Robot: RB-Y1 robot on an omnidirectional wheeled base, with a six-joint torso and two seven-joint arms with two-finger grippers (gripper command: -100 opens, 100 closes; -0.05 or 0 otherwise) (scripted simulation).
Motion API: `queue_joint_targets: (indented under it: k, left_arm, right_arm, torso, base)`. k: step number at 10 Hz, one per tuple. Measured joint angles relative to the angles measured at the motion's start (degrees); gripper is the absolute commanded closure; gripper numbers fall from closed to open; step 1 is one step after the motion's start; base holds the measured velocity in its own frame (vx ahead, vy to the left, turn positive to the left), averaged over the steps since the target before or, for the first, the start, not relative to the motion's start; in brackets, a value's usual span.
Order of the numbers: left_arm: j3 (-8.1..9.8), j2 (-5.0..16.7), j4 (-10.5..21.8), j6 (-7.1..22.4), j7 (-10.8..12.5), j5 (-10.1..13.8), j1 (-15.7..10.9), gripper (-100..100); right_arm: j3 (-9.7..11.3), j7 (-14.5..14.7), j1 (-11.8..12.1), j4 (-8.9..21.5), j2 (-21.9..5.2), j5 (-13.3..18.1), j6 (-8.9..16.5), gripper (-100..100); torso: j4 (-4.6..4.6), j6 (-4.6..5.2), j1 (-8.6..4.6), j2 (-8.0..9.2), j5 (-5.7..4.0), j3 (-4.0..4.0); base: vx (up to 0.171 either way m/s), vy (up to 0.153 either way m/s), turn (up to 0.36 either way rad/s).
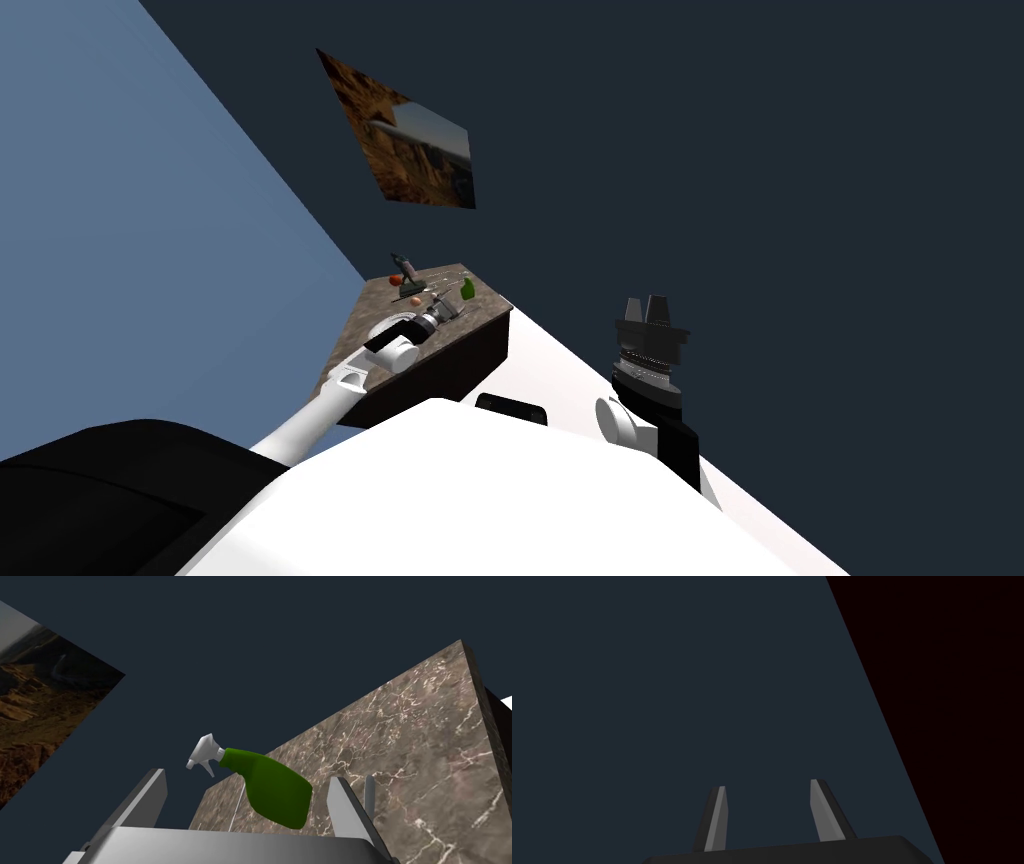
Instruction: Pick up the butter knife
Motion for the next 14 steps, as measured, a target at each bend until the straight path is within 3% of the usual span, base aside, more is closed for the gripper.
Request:
queue_joint_targets:
  k: [3,6,8,11,13,14]
  left_arm:
    - [-0.14,2.8,1.9,4.0,1.9,2.8,-0.7,-100]
    - [-0.25,7.0,4.5,8.2,4.4,7.0,-1.6,-100]
    - [0.01,7.8,4.5,11.0,5.4,8.0,-1.3,-100]
    - [-0.34,11.8,6.8,15.2,7.5,12.1,-1.7,-100]
    - [-0.27,12.7,7.2,17.9,8.4,13.0,-1.8,-100]
    - [-0.48,14.2,8.2,19.3,9.0,14.7,-2.0,-100]
  right_arm:
    - [0.0,0.0,0.0,0.0,0.0,0.0,0.0,0]
    - [0.0,0.0,0.0,0.0,0.0,0.0,0.0,0]
    - [0.0,0.0,0.0,0.0,0.0,0.0,0.0,0]
    - [0.0,0.0,0.0,0.0,0.0,0.0,0.0,0]
    - [0.0,0.0,0.0,0.0,0.0,0.0,0.0,0]
    - [0.0,0.0,0.0,0.0,0.0,0.0,0.0,0]
  torso:
    - [0.0,0.0,0.01,0.02,0.0,0.01]
    - [-0.02,0.01,-0.01,-0.08,0.0,-0.05]
    - [0.0,-0.01,0.01,0.0,0.0,-0.01]
    - [-0.03,0.01,-0.04,-0.14,-0.01,-0.08]
    - [-0.01,0.0,0.01,-0.04,0.0,-0.03]
    - [-0.02,0.01,0.02,-0.08,0.0,-0.04]
  base:
    - [0.025,-0.015,-0.025]
    - [0.041,-0.018,-0.027]
    - [0.027,-0.014,-0.019]
    - [0.056,-0.021,-0.029]
    - [0.035,-0.009,-0.018]
    - [0.052,-0.015,-0.02]
